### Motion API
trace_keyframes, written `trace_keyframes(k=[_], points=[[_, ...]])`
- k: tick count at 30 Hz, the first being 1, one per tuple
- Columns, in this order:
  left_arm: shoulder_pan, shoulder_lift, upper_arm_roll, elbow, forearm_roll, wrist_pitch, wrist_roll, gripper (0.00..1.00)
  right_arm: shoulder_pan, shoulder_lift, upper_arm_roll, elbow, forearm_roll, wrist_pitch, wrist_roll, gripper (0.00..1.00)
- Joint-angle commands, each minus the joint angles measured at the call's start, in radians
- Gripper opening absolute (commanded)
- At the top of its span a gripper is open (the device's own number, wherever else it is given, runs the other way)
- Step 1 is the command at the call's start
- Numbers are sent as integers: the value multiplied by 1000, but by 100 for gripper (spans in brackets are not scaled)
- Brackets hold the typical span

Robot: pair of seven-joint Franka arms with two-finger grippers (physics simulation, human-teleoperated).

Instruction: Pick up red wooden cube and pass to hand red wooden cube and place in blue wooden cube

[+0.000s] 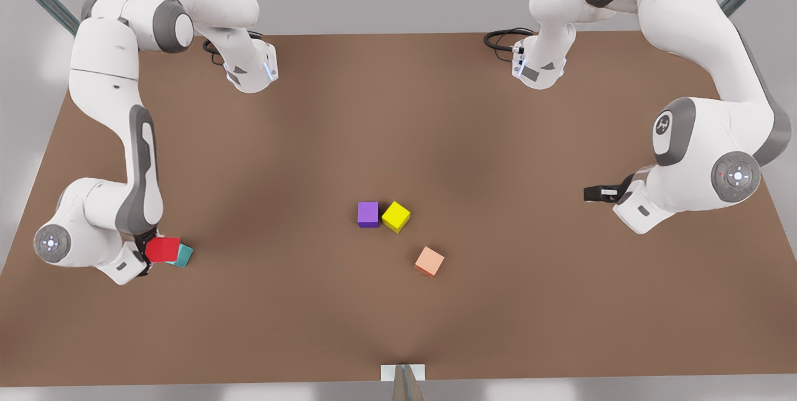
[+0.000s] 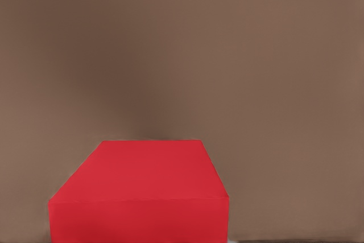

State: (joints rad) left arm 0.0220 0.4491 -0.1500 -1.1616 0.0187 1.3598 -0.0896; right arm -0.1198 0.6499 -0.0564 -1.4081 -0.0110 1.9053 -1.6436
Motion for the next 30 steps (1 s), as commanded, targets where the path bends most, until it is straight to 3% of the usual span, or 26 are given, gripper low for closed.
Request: trace_keyframes(k=[1, 4, 11, 24, 25, 26, 30], points=[[1, -1, 0, 0, 0, -4, 21, 100, -6, -4, -2, -17, 2, 188, 185, 59], [6, -1, 1, 0, 3, -4, 27, 100, -17, -24, -8, -91, -7, 279, 182, 59], [13, 5, 1, 0, 3, -5, 27, 100, -20, -53, -40, -192, -10, 279, 177, 60], [12, 7, 3, 0, 4, -4, 24, 100, -18, -49, -43, -269, -10, 324, 180, 61], [12, 5, 3, 0, 4, -5, 24, 100, -18, -47, -43, -269, -10, 324, 180, 66], [12, 5, 1, 0, 4, -5, 24, 100, -21, -47, -42, -269, -4, 324, 182, 100], [12, 7, 1, 0, 4, -5, 24, 100, -24, -49, -42, -270, -4, 316, 180, 100]])
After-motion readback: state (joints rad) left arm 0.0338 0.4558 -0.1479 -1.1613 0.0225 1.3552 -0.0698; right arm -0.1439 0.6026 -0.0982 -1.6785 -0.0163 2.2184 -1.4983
